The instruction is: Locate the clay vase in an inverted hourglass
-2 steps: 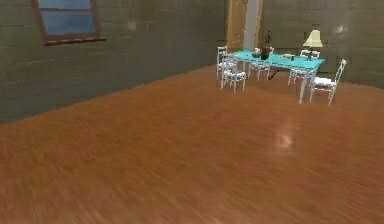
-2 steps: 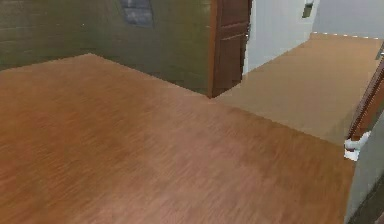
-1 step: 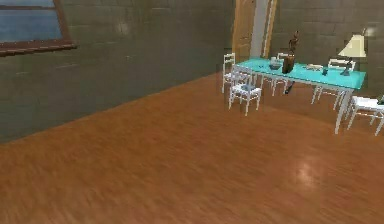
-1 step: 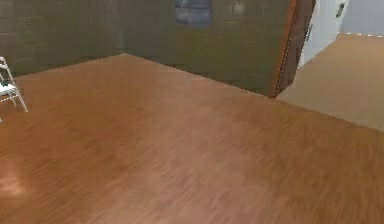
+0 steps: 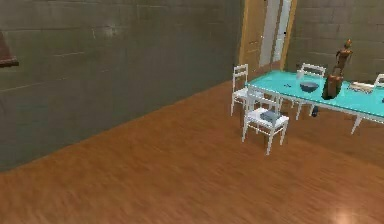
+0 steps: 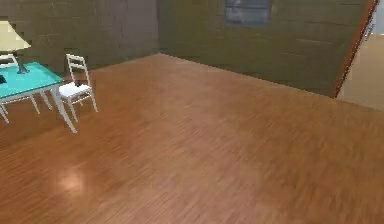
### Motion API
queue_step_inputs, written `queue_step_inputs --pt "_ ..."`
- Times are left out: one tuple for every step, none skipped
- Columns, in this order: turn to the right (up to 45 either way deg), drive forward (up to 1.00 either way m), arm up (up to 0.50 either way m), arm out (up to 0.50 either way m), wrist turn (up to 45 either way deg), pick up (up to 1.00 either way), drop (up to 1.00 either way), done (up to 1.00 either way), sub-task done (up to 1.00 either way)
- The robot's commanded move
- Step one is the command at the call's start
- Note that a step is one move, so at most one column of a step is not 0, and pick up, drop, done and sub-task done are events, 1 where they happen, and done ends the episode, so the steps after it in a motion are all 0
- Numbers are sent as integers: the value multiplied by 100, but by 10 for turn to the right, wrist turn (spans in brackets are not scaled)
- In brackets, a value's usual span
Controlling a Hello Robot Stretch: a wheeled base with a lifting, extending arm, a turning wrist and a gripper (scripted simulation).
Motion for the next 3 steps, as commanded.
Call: queue_step_inputs --pt "0 100 0 0 0 0 0 0 0" --pt "-60 0 0 0 0 0 0 0 0" --pt "0 70 0 0 0 0 0 0 0"
